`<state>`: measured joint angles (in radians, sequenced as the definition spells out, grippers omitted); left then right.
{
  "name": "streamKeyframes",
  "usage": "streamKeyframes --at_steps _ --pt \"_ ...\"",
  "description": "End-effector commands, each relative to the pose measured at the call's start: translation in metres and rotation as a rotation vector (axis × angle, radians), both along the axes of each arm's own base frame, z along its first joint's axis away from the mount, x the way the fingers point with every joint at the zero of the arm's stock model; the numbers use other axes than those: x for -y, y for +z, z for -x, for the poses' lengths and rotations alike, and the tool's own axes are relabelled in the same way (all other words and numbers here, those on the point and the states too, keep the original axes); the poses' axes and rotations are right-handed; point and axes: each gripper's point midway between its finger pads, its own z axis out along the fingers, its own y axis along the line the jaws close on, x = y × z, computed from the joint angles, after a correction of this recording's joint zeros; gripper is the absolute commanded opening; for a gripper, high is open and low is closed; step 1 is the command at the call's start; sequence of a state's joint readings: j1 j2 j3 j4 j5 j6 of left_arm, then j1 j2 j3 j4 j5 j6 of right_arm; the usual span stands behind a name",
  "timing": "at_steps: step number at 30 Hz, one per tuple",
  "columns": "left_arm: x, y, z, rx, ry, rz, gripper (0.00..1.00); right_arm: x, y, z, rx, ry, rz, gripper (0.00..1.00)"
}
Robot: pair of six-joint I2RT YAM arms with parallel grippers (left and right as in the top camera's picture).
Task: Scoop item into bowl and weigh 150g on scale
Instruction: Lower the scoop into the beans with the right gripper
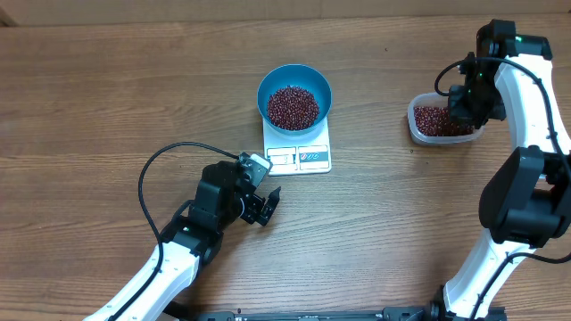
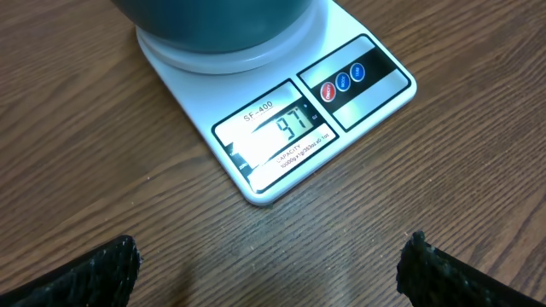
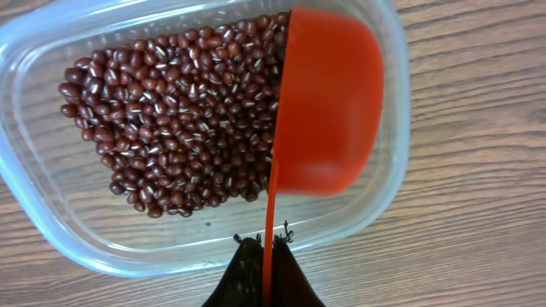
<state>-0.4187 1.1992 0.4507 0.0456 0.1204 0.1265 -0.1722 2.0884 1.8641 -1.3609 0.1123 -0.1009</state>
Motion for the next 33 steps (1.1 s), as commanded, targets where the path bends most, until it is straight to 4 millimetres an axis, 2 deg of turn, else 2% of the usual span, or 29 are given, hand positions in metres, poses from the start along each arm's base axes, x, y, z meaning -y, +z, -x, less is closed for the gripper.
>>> streamKeyframes --at_steps 1,6,14,20,26,33 --pt "0.001 -0.002 0.0 -0.011 0.007 0.01 0.99 0.005 0.0 -0.001 -0.003 0.031 0.03 0.04" --pt "0.001 -0.002 0.0 -0.011 0.007 0.01 0.99 0.005 -0.01 0.002 -0.017 0.057 0.028 0.04" --pt "0.001 -0.002 0.0 -0.011 0.007 0.01 1.0 0.0 -0.029 0.017 -0.076 0.087 0.004 0.04" --pt "0.001 -0.002 0.0 -0.011 0.007 0.01 0.99 -0.02 -0.03 0.02 -0.08 0.12 -0.105 0.04" --pt "0.001 -0.002 0.0 -0.011 0.007 0.01 1.0 -0.027 -0.03 0.021 -0.085 0.128 -0.126 0.04" --pt "0.001 -0.002 0.0 -0.011 0.007 0.01 1.0 -0.044 -0.029 0.021 -0.072 0.169 -0.224 0.04"
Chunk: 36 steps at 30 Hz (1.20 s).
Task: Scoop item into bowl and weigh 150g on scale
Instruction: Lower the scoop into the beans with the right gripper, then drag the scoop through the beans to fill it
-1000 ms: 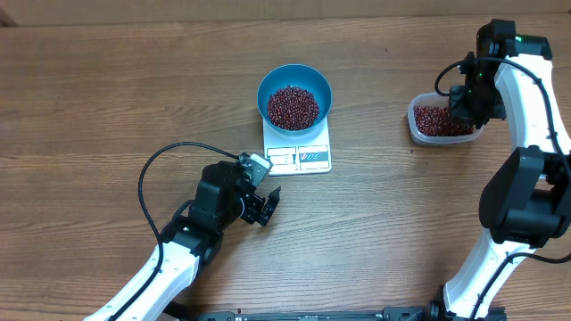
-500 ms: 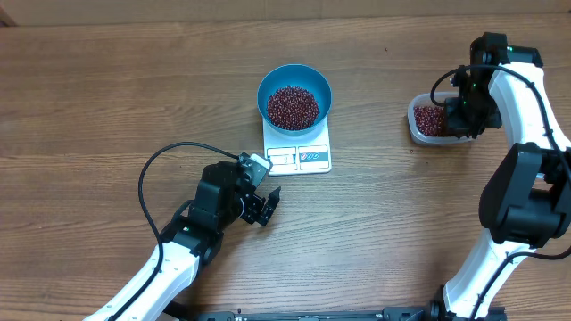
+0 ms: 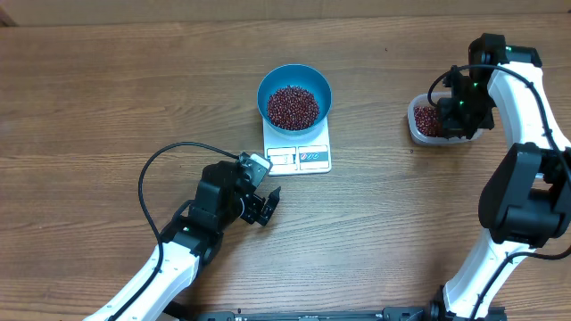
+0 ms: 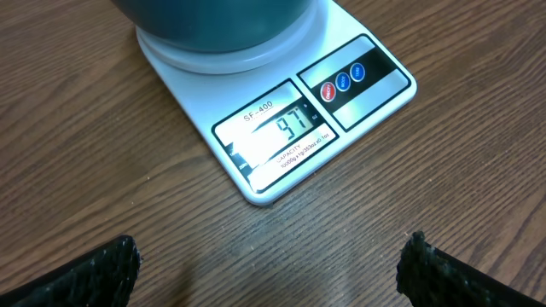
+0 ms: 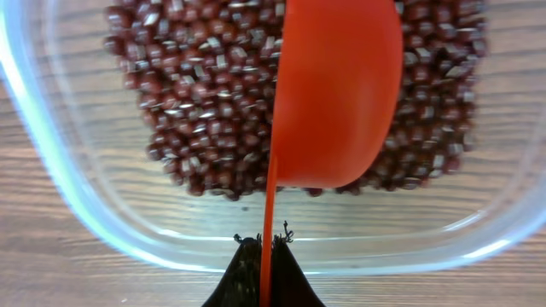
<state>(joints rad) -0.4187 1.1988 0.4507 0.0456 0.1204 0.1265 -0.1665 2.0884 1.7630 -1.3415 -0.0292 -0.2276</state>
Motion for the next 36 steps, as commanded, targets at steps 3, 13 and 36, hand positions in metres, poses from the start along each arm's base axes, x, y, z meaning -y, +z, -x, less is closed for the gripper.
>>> streamKeyframes --at_steps 3,13,36 --pt "0.001 -0.002 0.0 -0.012 0.007 0.01 1.0 -0.017 -0.002 0.005 -0.014 0.041 -0.087 0.04" --pt "0.001 -0.002 0.0 -0.012 0.007 0.01 1.0 -0.006 -0.004 0.002 -0.014 0.036 0.002 0.04" --pt "0.001 -0.002 0.0 -0.012 0.007 0.01 1.0 0.016 -0.019 -0.001 0.0 0.173 0.123 0.04"
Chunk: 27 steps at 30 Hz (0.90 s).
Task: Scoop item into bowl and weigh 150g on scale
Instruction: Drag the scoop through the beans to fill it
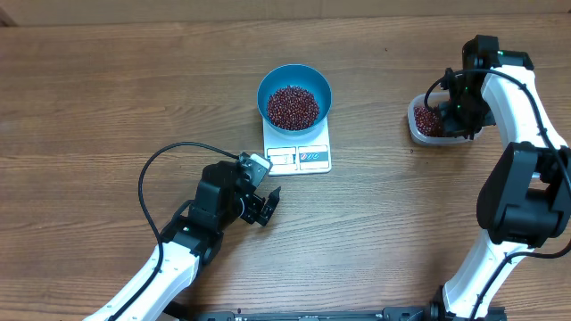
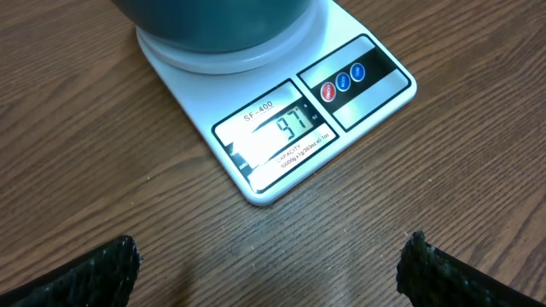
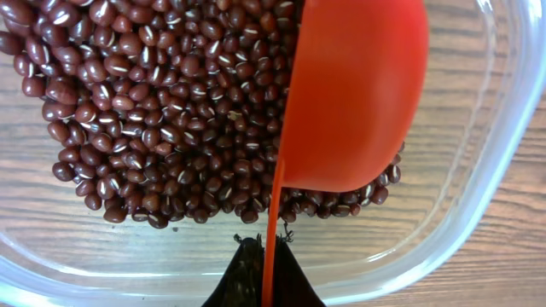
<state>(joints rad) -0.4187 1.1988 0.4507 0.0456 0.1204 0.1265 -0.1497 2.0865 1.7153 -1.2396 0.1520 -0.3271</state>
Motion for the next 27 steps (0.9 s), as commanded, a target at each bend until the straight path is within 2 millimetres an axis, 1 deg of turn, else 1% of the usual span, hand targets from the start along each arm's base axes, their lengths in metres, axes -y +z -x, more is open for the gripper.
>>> streamKeyframes --at_steps 1,3,6,18,20,27 --pt "0.001 -0.002 0.0 -0.012 0.007 0.01 1.0 -0.015 -0.01 0.008 -0.034 0.067 -0.09 0.04" --pt "0.001 -0.002 0.0 -0.012 0.007 0.01 1.0 -0.026 -0.01 0.009 -0.034 0.089 -0.155 0.04" --pt "0.001 -0.002 0.0 -0.012 0.007 0.01 0.99 -0.038 -0.009 0.011 -0.039 0.123 -0.221 0.04" --pt "0.001 -0.002 0.0 -0.012 0.007 0.01 1.0 -0.054 -0.006 0.02 -0.066 0.142 -0.316 0.04" --pt "0.001 -0.002 0.0 -0.012 0.007 0.01 1.0 -0.06 -0.005 0.022 -0.069 0.164 -0.351 0.04" --pt "0.001 -0.002 0.0 -0.012 0.007 0.01 1.0 -0.076 0.0 0.026 -0.07 0.151 -0.451 0.04"
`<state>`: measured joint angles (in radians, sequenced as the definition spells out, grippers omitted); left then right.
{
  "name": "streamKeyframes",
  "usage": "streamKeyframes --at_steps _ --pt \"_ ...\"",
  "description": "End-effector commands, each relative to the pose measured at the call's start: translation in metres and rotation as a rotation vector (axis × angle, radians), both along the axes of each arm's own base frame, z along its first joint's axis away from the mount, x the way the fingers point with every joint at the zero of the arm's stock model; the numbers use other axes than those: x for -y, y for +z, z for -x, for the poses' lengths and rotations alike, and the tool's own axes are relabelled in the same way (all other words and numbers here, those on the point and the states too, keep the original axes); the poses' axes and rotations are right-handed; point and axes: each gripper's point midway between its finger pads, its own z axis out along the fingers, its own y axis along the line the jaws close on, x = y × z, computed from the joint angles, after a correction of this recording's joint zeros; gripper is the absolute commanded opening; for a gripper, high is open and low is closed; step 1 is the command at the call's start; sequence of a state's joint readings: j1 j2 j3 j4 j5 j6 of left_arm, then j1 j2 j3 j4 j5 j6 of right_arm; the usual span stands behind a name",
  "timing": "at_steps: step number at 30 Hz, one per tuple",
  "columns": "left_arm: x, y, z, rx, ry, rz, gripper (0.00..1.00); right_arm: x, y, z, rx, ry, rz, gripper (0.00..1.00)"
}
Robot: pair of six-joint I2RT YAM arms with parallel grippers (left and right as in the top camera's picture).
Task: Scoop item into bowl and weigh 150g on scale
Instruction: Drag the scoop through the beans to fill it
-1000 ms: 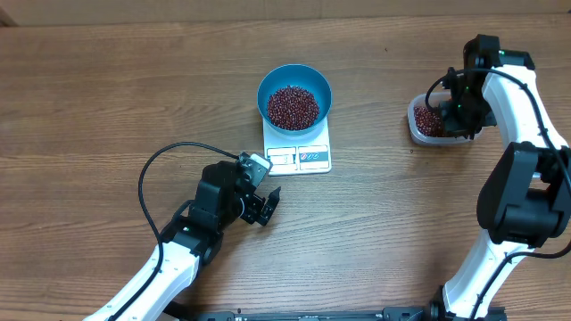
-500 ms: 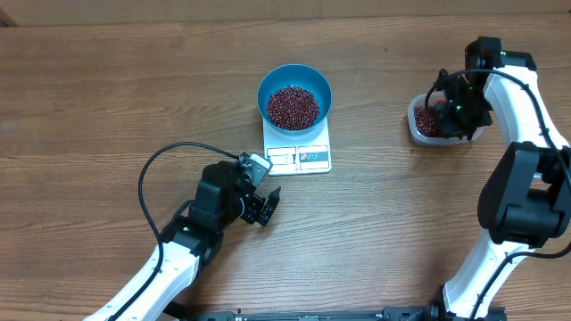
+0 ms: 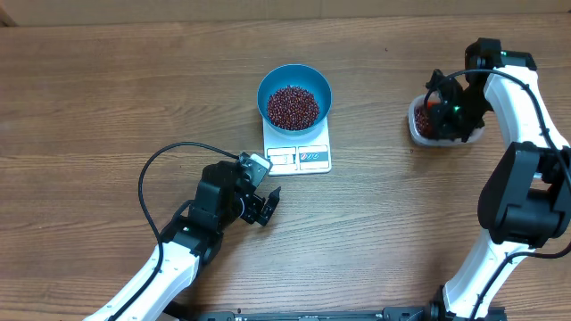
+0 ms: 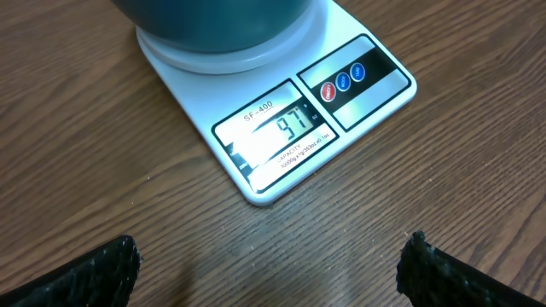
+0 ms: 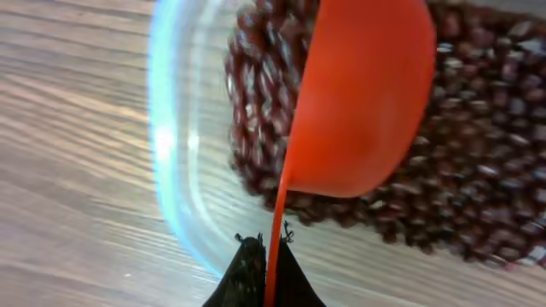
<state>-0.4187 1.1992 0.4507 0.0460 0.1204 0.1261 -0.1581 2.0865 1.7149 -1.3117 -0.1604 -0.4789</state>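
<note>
A blue bowl (image 3: 294,96) of red beans sits on the white scale (image 3: 299,156); its display (image 4: 286,126) reads 97. At the right, a clear tub (image 3: 417,127) holds more red beans (image 5: 478,196). My right gripper (image 5: 264,241) is shut on the thin handle of an orange scoop (image 5: 358,94), whose cup hangs on its side over the tub's left part. My left gripper (image 4: 269,256) rests open low over bare table in front of the scale, with nothing between its fingers (image 4: 94,273).
A black cable (image 3: 165,160) loops on the wooden table (image 3: 107,98) left of the left arm. The right arm (image 3: 526,107) reaches along the table's right side to the tub.
The right gripper has turned and shifted, so the scoop now hangs over the tub's left rim side instead of its middle. The left gripper and scale reading are unchanged.
The scoop stood on its side at the tub's right side, then over the middle of the beans at the two later moments, and now near the left wall. The scale has read 97 throughout, and the left arm has stayed still.
</note>
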Motion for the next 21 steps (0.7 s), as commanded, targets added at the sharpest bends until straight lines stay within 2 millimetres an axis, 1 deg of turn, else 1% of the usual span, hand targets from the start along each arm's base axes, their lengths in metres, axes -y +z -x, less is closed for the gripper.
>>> streamKeyframes --at_steps 1,6,10,12,21 --pt "0.001 -0.002 0.0 -0.012 0.006 0.009 1.0 -0.025 -0.001 0.016 -0.056 0.016 -0.141 0.04" --pt "0.001 -0.002 0.0 -0.012 0.006 0.009 0.99 -0.028 0.003 0.014 -0.046 -0.023 -0.212 0.04" --pt "0.001 -0.002 0.0 -0.012 0.006 0.009 1.0 -0.021 0.005 0.013 -0.047 -0.08 -0.231 0.04" --pt "0.001 -0.002 0.0 -0.012 0.006 0.009 1.0 -0.02 0.006 0.012 -0.042 -0.091 -0.252 0.04" --pt "0.001 -0.002 0.0 -0.012 0.006 0.009 1.0 -0.016 0.019 0.004 0.009 -0.175 -0.406 0.04"
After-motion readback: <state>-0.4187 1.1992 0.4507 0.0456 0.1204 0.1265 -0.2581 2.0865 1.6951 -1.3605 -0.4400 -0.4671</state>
